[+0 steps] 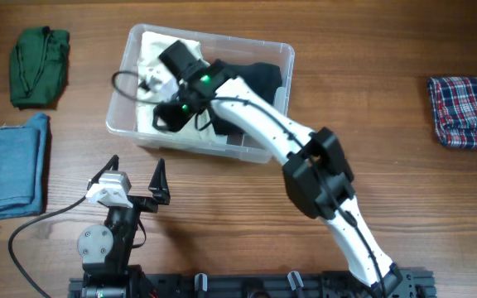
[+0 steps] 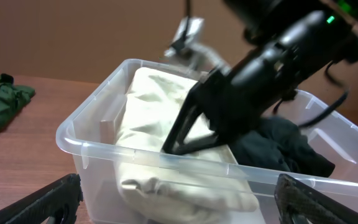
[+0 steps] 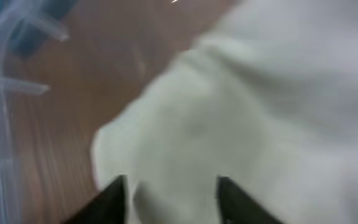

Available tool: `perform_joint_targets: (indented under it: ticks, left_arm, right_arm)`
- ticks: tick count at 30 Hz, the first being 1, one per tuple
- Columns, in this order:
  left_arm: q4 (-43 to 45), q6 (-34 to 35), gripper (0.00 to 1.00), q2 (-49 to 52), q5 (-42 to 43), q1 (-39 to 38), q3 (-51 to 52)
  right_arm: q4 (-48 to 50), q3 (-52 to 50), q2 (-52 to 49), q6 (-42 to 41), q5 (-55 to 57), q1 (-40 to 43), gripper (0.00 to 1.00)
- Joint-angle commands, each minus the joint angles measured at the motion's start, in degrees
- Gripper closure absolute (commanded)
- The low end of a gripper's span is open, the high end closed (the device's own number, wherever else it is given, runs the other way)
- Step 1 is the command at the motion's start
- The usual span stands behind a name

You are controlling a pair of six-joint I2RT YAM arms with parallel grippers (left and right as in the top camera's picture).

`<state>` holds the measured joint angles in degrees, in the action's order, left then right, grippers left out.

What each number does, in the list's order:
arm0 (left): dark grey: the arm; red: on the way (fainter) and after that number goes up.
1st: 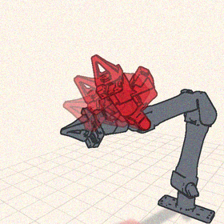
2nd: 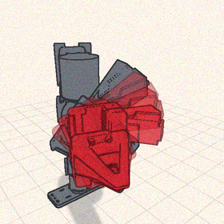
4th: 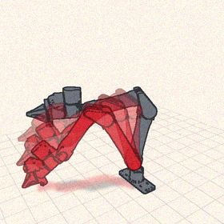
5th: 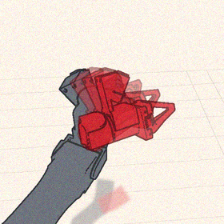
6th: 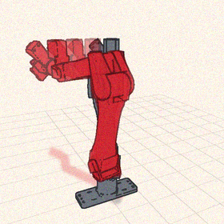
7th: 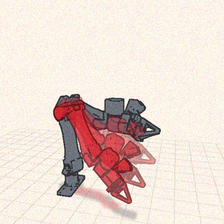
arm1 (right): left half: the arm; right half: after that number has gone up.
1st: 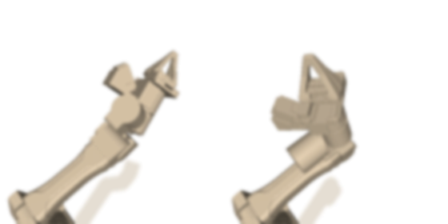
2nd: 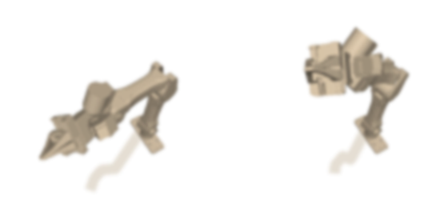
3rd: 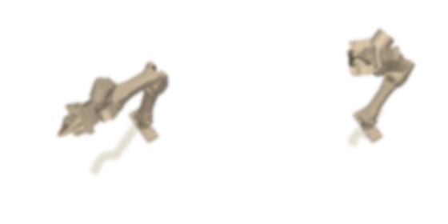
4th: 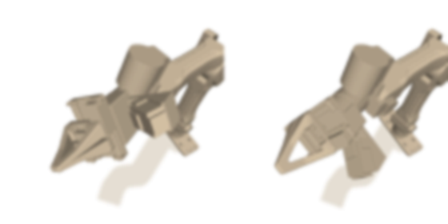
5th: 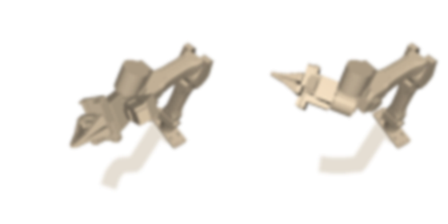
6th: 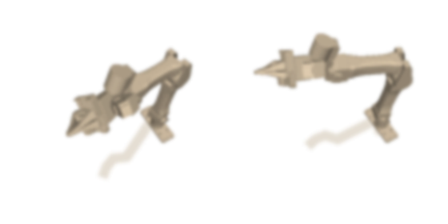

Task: Pack container
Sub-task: 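Press the black garment flat on the bin's right side with the right gripper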

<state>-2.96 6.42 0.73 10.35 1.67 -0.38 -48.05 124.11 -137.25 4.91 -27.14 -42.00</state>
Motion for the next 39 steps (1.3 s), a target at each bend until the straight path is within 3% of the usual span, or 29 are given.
perform_joint_targets:
  ticks: [1, 6, 8, 10, 13, 15, 22, 39]
  left_arm:
    - [-0.5, 0.5, 0.0, -0.4, -0.1, 0.3, 0.0]
    - [-0.5, 0.5, 0.0, -0.4, -0.1, 0.3, 0.0]
    - [-0.5, 0.5, 0.0, -0.4, -0.1, 0.3, 0.0]
    - [-0.5, 0.5, 0.0, -0.4, -0.1, 0.3, 0.0]
    - [-0.5, 0.5, 0.0, -0.4, -0.1, 0.3, 0.0]
    - [-0.5, 0.5, 0.0, -0.4, -0.1, 0.3, 0.0]
    - [-0.5, 0.5, 0.0, -0.4, -0.1, 0.3, 0.0]
    - [-0.5, 0.5, 0.0, -0.4, -0.1, 0.3, 0.0]
  right_arm:
    - [-0.9, 1.9, 7.8, -1.8, 3.2, 5.7, 0.3]
    - [-3.9, 1.9, 12.4, -5.7, 4.8, 11.8, 0.27]
    - [-5.3, 1.9, 12.8, -6.7, 4.9, 13.7, 0.31]
    - [-6.9, 1.9, 12.8, -7.1, 4.9, 14.9, 0.43]
    - [-9.8, 1.9, 12.6, -9.0, 7.7, 15.7, 0.81]
    - [-11.5, 1.9, 12.6, -11.3, 11.7, 15.7, 0.96]
    - [-16.7, 0.9, 12.6, -15.8, 21.6, 15.8, 0.96]
    - [-8.1, -1.5, 5.4, -10.9, 28.7, 17.2, 0.96]
